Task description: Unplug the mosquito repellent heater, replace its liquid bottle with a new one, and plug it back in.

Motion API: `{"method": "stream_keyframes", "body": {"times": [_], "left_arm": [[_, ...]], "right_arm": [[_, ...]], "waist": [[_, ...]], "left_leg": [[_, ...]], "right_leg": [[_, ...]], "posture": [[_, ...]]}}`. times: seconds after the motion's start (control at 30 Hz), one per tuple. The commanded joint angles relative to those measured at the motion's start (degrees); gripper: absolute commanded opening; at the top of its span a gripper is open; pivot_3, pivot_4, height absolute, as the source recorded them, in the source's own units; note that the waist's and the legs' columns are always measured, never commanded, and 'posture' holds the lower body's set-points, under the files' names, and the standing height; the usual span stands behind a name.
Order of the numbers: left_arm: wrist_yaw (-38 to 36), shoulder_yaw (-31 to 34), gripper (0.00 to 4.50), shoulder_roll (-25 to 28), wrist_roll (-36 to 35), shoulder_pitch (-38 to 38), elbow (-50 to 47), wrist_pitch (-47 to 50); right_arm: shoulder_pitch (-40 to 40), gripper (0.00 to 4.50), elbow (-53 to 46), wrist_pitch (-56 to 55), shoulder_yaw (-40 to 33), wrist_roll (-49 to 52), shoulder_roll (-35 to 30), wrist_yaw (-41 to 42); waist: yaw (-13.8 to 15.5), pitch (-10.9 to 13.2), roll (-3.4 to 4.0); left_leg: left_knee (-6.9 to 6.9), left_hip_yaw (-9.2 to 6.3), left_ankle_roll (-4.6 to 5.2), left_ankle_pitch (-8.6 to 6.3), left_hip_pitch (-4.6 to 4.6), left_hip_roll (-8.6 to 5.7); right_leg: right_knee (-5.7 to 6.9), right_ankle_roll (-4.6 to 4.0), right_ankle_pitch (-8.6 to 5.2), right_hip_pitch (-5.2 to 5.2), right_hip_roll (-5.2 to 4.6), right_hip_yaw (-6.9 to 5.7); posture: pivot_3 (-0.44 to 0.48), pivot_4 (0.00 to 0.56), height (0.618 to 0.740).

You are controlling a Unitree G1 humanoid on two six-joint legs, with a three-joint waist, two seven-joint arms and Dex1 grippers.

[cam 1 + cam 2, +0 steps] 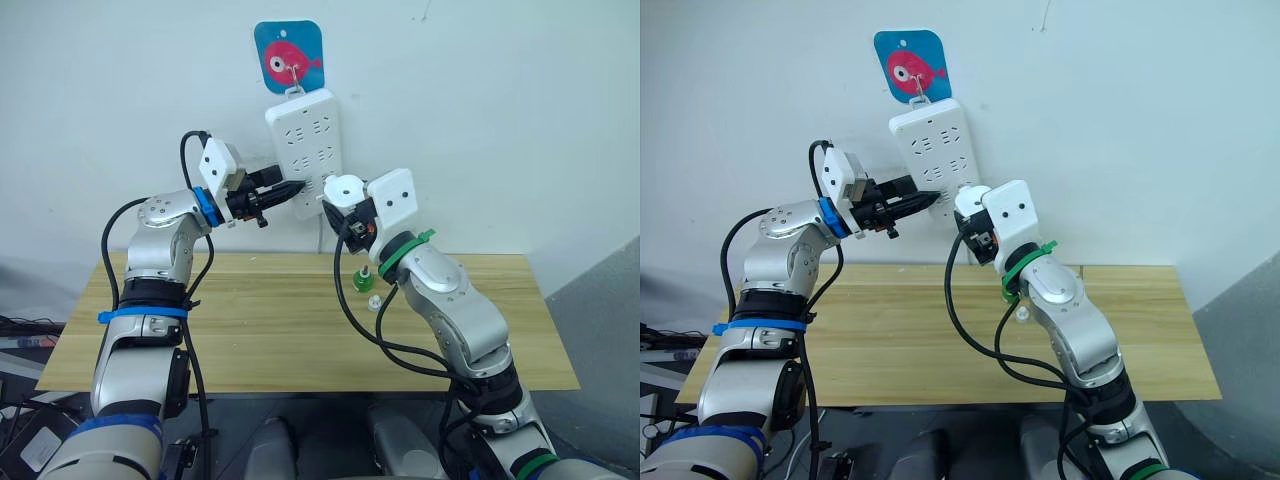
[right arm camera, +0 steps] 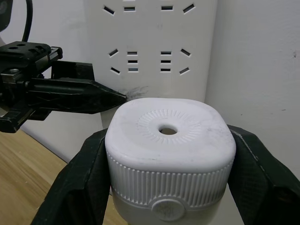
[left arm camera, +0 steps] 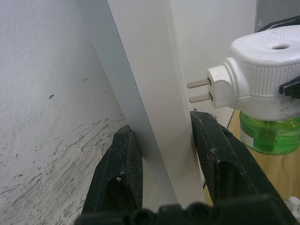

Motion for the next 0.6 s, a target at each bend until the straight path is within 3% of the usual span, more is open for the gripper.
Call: {"method": "stream_keyframes", "body": {"times": [0.03,0.6], "left_arm": [[2.8,1.1,1.37,0.6,0.9,-0.9,-0.8,-0.6],[2.6,1.0,1.37,0.8,0.9,-0.7,-1.1,-0.5]], "right_arm": [[-1.0,2.97,-1.4,-1.4,-0.6,-0.5,0.7,0.1],[-2.2,2.97,1.8,-3.4,-0.9,-0.7,1.5,0.8]], "waist": [[0.0,0.0,0.00],[0.0,0.0,0.00]], "left_leg": [[0.00,0.00,0.00,0.00,0.00,0.00],[0.00,0.01,0.00,0.00,0.00,0.00]], "right_leg": [[0.00,0.00,0.00,0.00,0.00,0.00],[0.00,0.01,-0.01,0.00,0.00,0.01]], "posture": [[-0.190,0.168,0.732],[-0.188,0.169,0.732]]}}
